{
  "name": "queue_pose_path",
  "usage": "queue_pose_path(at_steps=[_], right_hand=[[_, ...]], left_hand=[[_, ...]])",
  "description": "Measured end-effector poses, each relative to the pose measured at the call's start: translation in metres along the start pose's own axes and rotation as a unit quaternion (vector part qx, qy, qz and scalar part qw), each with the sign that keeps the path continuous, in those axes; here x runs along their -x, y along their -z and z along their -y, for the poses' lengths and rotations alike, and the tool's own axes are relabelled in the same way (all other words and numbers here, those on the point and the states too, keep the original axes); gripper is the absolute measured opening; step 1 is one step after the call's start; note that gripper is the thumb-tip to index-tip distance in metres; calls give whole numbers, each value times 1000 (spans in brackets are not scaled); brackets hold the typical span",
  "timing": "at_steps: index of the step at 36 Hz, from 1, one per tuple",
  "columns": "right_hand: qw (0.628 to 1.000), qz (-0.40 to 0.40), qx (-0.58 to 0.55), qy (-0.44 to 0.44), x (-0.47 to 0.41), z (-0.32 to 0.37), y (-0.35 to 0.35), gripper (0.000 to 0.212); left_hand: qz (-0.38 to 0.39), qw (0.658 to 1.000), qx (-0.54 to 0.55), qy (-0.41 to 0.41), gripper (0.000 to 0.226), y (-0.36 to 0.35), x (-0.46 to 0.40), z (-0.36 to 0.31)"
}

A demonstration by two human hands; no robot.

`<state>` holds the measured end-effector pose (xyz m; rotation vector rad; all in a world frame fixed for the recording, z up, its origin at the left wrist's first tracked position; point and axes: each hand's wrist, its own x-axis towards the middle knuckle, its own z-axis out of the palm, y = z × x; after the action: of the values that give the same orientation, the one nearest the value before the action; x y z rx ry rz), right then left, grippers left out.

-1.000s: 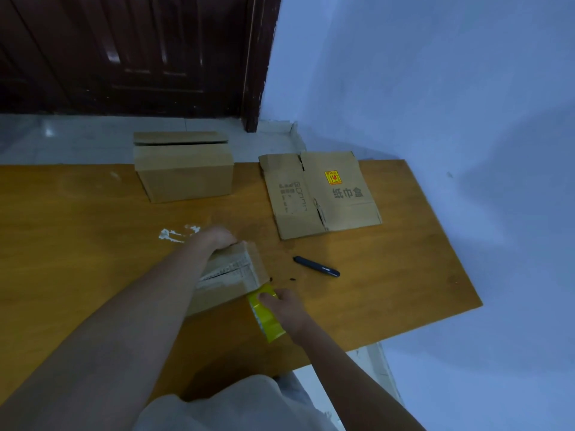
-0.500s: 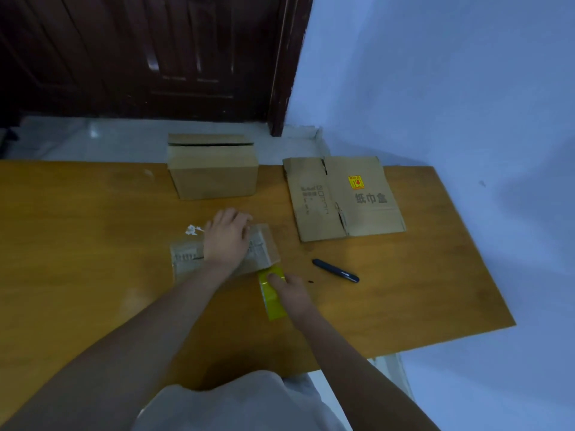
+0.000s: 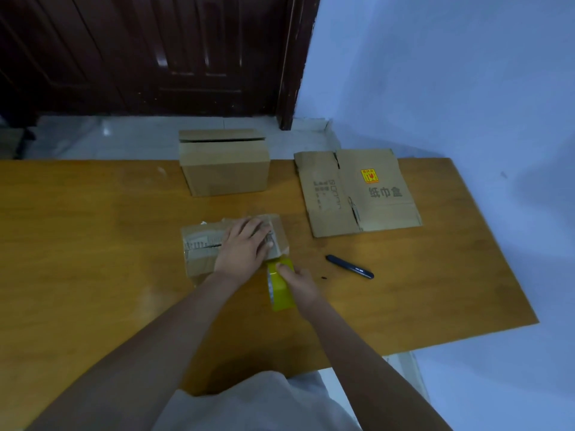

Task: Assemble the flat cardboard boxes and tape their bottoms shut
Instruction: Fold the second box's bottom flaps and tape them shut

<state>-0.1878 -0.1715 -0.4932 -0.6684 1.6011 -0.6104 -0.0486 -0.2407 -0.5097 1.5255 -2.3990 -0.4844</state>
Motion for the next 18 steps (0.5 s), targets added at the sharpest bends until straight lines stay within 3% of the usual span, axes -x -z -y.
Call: queue_pose_path(at_steps=[3, 8, 14, 18], right_hand=[[1000, 13, -2, -5, -2, -2, 4, 24], [1000, 18, 9, -15, -5, -3, 5, 31], [999, 18, 37, -30, 1, 3, 1, 83], [998, 18, 44, -35, 10, 10, 3, 63]], left_hand=[[10, 1000, 5, 7, 60, 0, 0, 1], [-7, 1000, -1, -1, 54, 0, 1, -1], [13, 1000, 5, 2, 60, 2, 1, -1], [20, 1000, 0, 4, 64, 1, 1, 0]])
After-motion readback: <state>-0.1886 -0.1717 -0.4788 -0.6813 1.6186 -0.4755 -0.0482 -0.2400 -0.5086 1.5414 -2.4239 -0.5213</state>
